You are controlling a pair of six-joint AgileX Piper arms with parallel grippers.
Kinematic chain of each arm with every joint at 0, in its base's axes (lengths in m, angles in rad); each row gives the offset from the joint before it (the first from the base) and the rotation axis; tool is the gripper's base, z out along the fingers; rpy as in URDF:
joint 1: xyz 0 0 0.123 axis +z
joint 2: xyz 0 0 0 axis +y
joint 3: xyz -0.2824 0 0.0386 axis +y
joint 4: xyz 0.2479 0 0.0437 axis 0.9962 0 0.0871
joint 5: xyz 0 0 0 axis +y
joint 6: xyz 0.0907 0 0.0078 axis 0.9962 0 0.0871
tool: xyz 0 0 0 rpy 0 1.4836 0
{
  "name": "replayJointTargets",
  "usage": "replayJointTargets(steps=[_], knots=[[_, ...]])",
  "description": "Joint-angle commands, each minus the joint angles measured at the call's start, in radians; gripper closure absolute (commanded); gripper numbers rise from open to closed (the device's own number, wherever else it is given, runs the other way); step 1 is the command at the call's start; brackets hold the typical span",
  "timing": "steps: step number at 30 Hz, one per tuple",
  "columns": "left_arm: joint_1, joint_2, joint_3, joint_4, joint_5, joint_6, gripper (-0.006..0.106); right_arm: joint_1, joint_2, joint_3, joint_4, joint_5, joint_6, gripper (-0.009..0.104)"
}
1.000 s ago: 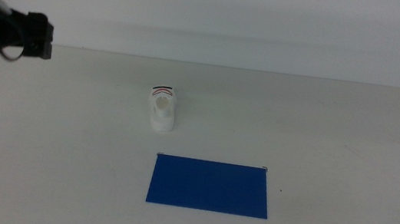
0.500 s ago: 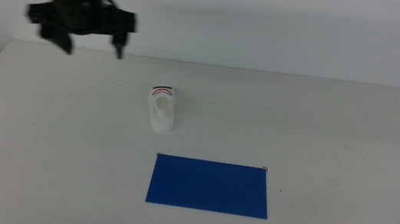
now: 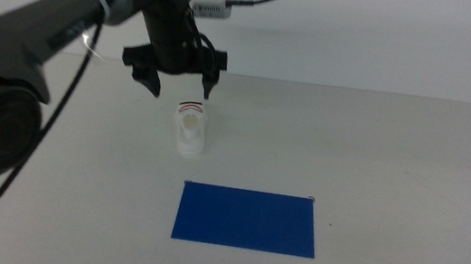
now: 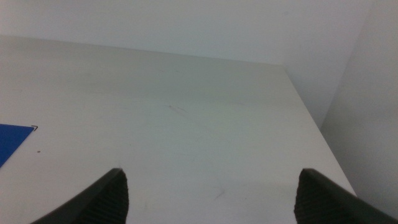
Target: Use one arm to grab the shoe from the table and place it on the mat.
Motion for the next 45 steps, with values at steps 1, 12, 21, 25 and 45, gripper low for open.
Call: replayJointTargets(steps=[1, 12, 21, 25, 45], knots=[[-0.004, -0.034, -0.045, -0.023, -0.024, -0.020, 0.007, -0.002, 0.004, 0.005, -0.008, -0.073, -0.010, 0.017], [-0.004, 0.053, -0.048, -0.051, -0.136, -0.042, 0.007, -0.002, 0.004, 0.005, -0.008, -0.073, -0.010, 0.017], [-0.004, 0.077, -0.048, -0.044, -0.135, -0.097, 0.017, -0.002, 0.004, 0.005, -0.008, -0.073, -0.010, 0.017], [-0.002, 0.077, -0.048, -0.043, -0.135, -0.115, 0.038, -0.002, 0.004, 0.005, -0.008, -0.073, -0.010, 0.017], [-0.041, -0.075, -0.122, 0.012, 0.108, -0.123, 0.102, -0.002, 0.004, 0.005, -0.008, -0.073, -0.010, 0.017]])
